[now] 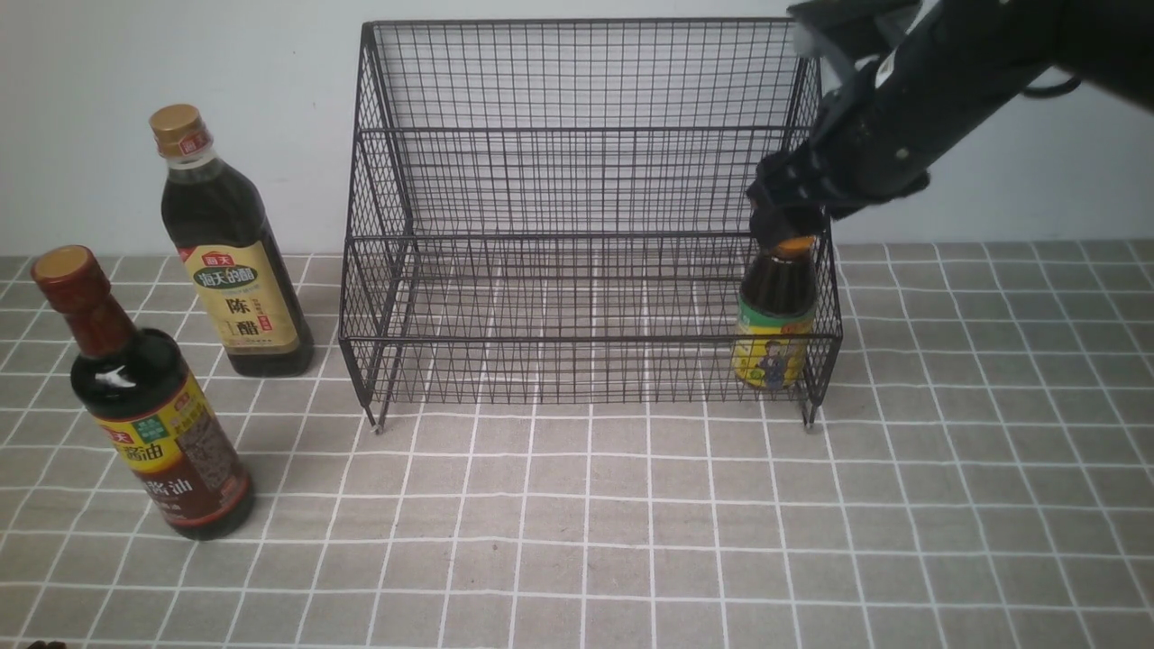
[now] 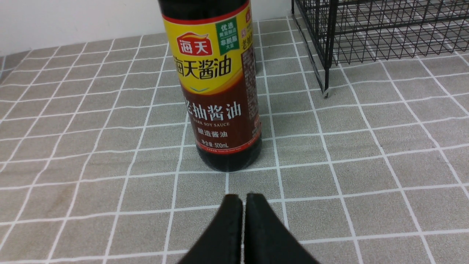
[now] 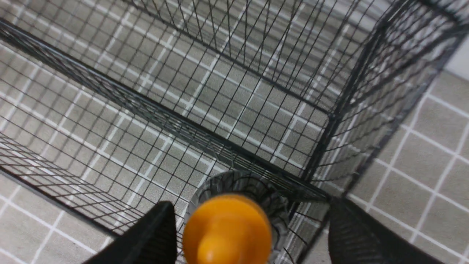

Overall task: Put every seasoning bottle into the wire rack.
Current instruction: Use the right arm to put the condiment bottle back on the shelf, then use the left arm to grab the condiment bottle closest to it

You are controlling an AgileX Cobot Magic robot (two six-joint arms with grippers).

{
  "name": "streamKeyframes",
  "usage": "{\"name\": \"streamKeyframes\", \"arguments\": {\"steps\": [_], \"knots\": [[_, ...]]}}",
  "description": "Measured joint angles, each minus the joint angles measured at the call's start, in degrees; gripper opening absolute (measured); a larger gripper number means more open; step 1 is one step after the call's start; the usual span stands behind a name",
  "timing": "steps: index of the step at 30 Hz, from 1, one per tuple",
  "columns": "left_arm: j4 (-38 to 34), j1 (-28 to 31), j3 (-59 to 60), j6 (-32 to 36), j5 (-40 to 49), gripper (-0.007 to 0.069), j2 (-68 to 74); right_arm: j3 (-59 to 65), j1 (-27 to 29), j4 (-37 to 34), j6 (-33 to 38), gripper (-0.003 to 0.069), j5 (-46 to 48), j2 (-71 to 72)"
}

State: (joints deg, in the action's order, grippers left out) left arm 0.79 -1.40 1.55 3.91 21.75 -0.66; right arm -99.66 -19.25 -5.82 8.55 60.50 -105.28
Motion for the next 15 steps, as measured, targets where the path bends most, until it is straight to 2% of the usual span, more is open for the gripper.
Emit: {"name": "streamKeyframes", "arguments": {"steps": [2,6,8,9,10,11,13,15], "knots": [[0.0,0.0,0.0,0.0,0.0,-0.0007,0.0,0.0,0.0,0.2,-0.4,0.0506,0.8,2.1],[0.0,0.0,0.0,0.0,0.0,-0.0007,0.0,0.0,0.0,1.0,-3.1,0.0434,4.1,11.8],[0.0,0.0,0.0,0.0,0.0,-0.0007,0.0,-0.1,0.0,3.1,-6.7,0.0298,7.7,20.6],[0.0,0.0,0.0,0.0,0.0,-0.0007,0.0,-0.1,0.0,3.2,-6.9,0.0274,7.9,20.6],[0.0,0.0,0.0,0.0,0.0,-0.0007,0.0,-0.1,0.0,5.0,-8.5,0.0171,10.0,26.1],[0.0,0.0,0.0,0.0,0.0,-0.0007,0.0,-0.1,0.0,5.2,-9.3,0.0146,10.4,26.7],[0.0,0.0,0.0,0.0,0.0,-0.0007,0.0,0.3,0.0,6.7,-11.7,0.0046,11.5,33.0],[0.0,0.0,0.0,0.0,0.0,-0.0007,0.0,3.5,0.0,7.4,-13.8,0.0004,10.8,41.7]]}}
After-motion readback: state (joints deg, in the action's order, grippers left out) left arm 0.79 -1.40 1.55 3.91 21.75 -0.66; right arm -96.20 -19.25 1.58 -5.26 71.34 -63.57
